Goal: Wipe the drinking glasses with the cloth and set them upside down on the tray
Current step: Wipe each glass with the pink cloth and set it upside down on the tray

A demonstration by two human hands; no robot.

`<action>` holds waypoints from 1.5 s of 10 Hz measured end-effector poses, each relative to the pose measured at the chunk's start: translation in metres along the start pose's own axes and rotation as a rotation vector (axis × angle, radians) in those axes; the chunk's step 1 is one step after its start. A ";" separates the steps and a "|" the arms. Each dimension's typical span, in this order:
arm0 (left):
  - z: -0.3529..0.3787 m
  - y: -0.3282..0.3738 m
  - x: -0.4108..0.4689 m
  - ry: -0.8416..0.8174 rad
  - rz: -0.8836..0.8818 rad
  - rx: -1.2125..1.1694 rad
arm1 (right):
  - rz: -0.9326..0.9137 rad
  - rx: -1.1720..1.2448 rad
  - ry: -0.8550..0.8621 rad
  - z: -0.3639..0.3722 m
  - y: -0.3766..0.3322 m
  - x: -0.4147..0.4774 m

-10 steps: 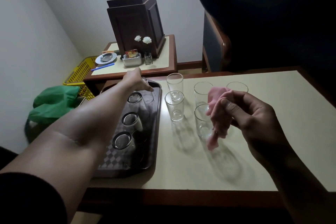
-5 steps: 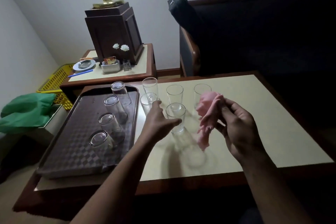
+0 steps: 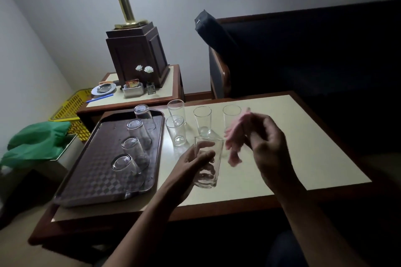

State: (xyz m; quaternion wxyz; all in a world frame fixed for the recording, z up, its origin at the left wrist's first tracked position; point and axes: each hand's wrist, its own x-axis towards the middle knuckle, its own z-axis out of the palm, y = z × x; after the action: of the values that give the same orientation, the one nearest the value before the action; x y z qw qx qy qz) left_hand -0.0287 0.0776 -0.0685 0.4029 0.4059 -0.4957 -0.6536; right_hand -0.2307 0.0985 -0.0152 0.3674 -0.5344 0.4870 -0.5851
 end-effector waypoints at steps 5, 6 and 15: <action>-0.020 0.070 -0.098 0.241 0.675 1.203 | -0.110 -0.282 -0.757 0.026 -0.079 -0.033; -0.013 0.081 -0.111 0.151 0.354 0.705 | -0.191 -0.152 -0.578 0.027 -0.082 -0.039; -0.012 0.075 -0.116 0.060 0.324 0.238 | 0.073 0.037 -0.313 0.012 -0.063 -0.048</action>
State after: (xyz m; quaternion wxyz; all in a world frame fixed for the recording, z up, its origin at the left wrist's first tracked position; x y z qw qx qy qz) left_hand 0.0317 0.1678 0.0176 0.4666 0.3848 -0.6160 -0.5047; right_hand -0.2050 0.1582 0.0325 0.4694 -0.5943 0.4320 -0.4897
